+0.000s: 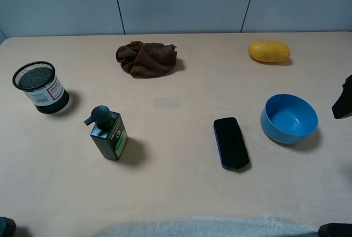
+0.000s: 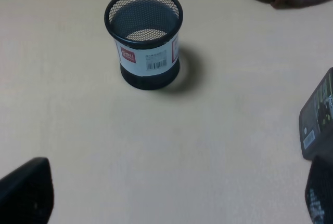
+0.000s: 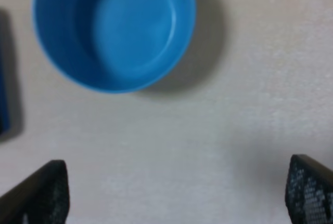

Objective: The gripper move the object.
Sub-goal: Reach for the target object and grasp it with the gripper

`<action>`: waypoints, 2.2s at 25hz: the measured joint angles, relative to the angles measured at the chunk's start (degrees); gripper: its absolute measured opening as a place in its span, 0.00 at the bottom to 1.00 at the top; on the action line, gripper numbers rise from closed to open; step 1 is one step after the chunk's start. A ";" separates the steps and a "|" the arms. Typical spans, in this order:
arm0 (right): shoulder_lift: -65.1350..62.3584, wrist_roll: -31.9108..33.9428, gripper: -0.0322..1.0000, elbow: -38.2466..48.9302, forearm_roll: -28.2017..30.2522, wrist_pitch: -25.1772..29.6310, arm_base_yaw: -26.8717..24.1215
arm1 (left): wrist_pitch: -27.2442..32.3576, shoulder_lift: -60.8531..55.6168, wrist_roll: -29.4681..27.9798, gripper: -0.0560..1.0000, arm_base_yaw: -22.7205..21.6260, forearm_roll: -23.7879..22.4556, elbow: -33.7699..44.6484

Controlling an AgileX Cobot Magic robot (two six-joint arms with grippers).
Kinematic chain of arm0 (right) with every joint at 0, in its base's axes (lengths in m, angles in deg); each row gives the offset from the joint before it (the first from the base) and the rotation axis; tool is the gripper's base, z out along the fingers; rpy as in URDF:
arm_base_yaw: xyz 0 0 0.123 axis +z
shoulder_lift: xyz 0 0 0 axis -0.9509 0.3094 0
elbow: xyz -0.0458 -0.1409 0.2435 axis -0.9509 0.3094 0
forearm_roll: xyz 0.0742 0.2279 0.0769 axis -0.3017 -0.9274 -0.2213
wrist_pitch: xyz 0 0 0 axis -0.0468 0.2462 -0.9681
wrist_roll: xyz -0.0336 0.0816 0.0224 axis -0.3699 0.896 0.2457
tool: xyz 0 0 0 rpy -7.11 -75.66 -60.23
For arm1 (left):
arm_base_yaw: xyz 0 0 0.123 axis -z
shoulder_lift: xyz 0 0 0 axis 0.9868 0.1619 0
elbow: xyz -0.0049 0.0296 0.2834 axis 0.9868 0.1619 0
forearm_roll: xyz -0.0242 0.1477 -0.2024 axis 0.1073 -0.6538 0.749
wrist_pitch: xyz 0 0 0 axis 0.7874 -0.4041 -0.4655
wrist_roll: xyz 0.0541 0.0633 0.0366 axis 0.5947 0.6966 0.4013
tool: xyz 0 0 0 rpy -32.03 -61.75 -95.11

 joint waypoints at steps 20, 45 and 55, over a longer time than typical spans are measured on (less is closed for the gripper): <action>21.13 -1.05 0.67 -1.93 1.47 -12.91 0.00 | 0.00 0.00 0.00 0.98 0.00 0.00 0.00; 39.25 -1.52 0.67 -2.00 1.47 -25.68 0.00 | 0.00 0.00 0.00 0.98 0.00 0.00 0.00; 41.17 -1.55 0.58 -2.00 1.37 -26.82 0.00 | 0.00 0.00 0.00 0.98 0.00 -0.05 0.00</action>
